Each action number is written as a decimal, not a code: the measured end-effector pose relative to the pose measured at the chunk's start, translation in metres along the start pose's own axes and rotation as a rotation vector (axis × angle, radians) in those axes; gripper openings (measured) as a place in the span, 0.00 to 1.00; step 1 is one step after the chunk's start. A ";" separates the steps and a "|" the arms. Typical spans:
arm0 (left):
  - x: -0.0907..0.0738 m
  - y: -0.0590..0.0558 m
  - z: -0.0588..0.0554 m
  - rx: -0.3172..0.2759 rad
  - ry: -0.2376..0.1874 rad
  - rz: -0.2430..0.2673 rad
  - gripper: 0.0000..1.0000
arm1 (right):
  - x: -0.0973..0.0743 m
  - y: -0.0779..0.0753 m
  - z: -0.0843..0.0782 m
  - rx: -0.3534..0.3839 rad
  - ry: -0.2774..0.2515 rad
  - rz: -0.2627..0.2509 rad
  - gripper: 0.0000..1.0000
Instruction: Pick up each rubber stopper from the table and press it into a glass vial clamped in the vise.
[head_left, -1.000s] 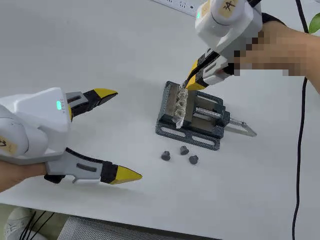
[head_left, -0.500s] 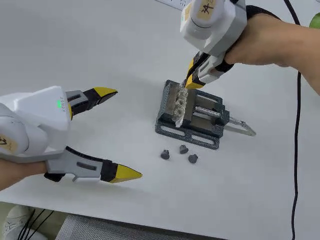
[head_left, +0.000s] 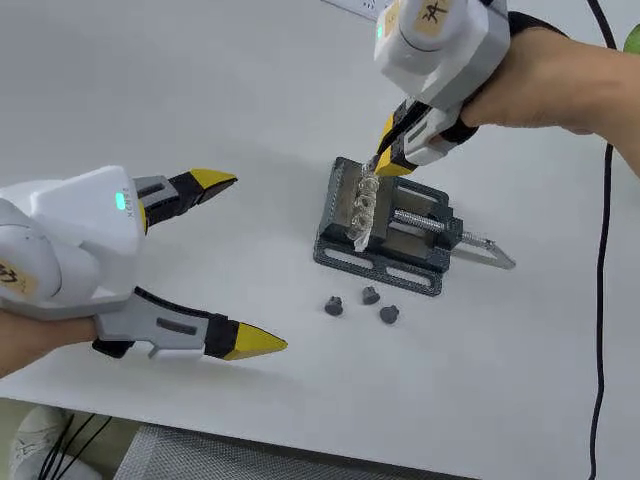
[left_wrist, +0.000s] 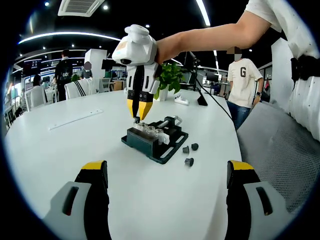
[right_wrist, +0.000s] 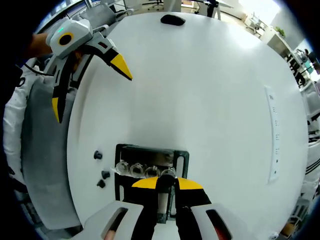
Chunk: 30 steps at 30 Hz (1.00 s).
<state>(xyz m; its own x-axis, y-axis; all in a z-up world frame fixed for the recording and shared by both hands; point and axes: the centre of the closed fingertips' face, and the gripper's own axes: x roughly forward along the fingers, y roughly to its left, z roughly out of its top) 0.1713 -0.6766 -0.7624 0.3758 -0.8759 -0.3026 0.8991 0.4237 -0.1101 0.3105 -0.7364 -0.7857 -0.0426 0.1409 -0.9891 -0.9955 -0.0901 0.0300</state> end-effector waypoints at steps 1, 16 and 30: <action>0.000 0.000 0.000 0.000 0.000 0.000 0.99 | 0.000 0.001 0.000 0.000 -0.001 0.000 0.08; 0.001 -0.001 0.001 0.000 -0.003 -0.002 0.99 | -0.010 0.001 0.005 0.011 -0.056 -0.016 0.08; 0.000 0.000 0.000 0.000 -0.003 -0.004 0.99 | -0.014 0.007 0.006 0.027 -0.092 -0.015 0.01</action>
<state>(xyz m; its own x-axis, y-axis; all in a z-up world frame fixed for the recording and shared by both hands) 0.1711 -0.6768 -0.7622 0.3727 -0.8782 -0.2997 0.9006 0.4202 -0.1114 0.3036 -0.7326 -0.7710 -0.0342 0.2317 -0.9722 -0.9979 -0.0608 0.0207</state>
